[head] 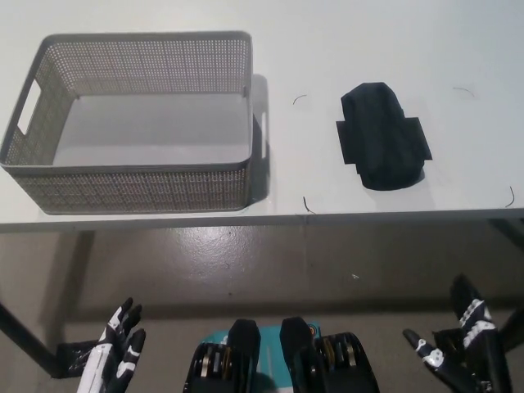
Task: Use the right hand to push the pencil case on the right hand side to the container on the left side
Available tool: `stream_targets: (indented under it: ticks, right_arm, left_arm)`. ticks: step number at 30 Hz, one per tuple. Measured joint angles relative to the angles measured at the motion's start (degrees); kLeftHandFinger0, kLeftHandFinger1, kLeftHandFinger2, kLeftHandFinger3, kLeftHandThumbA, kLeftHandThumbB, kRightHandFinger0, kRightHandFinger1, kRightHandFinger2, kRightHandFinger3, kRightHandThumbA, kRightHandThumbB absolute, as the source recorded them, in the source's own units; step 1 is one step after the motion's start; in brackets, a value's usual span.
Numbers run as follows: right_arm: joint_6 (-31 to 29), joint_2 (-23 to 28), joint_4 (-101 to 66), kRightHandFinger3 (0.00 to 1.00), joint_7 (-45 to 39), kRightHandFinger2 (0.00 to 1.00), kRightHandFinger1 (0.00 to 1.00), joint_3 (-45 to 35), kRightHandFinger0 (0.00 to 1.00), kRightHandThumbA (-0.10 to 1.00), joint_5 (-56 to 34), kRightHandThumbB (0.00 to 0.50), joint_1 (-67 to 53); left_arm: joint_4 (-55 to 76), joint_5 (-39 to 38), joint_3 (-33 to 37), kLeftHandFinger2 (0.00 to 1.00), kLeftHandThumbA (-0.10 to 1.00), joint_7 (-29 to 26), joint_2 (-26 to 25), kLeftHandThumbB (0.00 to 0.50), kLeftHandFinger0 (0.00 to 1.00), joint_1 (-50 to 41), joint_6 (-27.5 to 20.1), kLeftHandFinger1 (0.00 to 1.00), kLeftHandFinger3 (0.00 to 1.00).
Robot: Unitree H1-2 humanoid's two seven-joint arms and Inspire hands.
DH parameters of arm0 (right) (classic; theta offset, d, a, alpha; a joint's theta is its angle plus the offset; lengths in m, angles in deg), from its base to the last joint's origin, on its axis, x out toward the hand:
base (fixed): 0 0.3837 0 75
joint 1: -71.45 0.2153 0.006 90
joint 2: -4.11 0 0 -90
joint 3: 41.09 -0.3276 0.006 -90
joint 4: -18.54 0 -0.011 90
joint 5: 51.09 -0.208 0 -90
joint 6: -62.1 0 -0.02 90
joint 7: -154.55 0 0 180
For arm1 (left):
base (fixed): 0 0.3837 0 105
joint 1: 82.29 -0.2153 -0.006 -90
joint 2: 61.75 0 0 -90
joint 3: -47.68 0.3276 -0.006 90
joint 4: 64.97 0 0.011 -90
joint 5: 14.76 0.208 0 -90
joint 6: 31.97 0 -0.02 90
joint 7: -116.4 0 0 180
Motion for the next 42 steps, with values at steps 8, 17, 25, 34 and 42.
stream_targets:
  ticks: [8, 17, 25, 34, 42]
  right_arm:
    - [-0.09, 0.18, -10.67, 1.0, 0.11, 1.0, 1.0, -0.42, 1.0, 1.0, -0.93, 0.208, -0.17]
    - [2.18, 4.91, -14.19, 1.0, 0.25, 1.0, 1.0, -3.46, 1.0, 1.0, -0.94, 0.288, 8.36]
    - [7.48, 8.01, -10.04, 1.0, 0.38, 1.0, 1.0, -4.4, 1.0, 1.0, -0.99, 0.268, 19.33]
    - [11.12, 11.97, 5.81, 1.0, -0.55, 1.0, 1.0, -4.13, 1.0, 1.0, -1.1, 0.292, 33.37]
    - [11.86, 13.01, 27.9, 1.0, -0.68, 1.0, 1.0, -2.63, 1.0, 1.0, -0.36, 0.311, 47.63]
  left_arm:
    - [1.81, 0.48, 0.15, 1.0, 0.81, 0.13, -0.38, 0.272, 0.99, 0.56, -0.58, 1.0, 1.0]
    - [2.89, 0.64, 0.37, 1.0, 0.81, 0.54, -0.62, 0.257, 0.99, 0.51, -0.58, 1.0, 1.0]
    - [4.35, 0.91, 0.6, 1.0, 0.85, 0.62, -0.63, 0.277, 0.99, 0.24, -1.04, 1.0, 1.0]
    - [5.58, 1.11, 0.83, 1.0, 0.86, 0.64, -0.58, 0.293, 0.99, -0.34, -1.1, 1.0, 1.0]
    - [6.68, 1.24, 1.11, 1.0, 0.87, 0.63, -0.3, 0.312, 1.0, -1.77, -1.34, 1.0, 1.0]
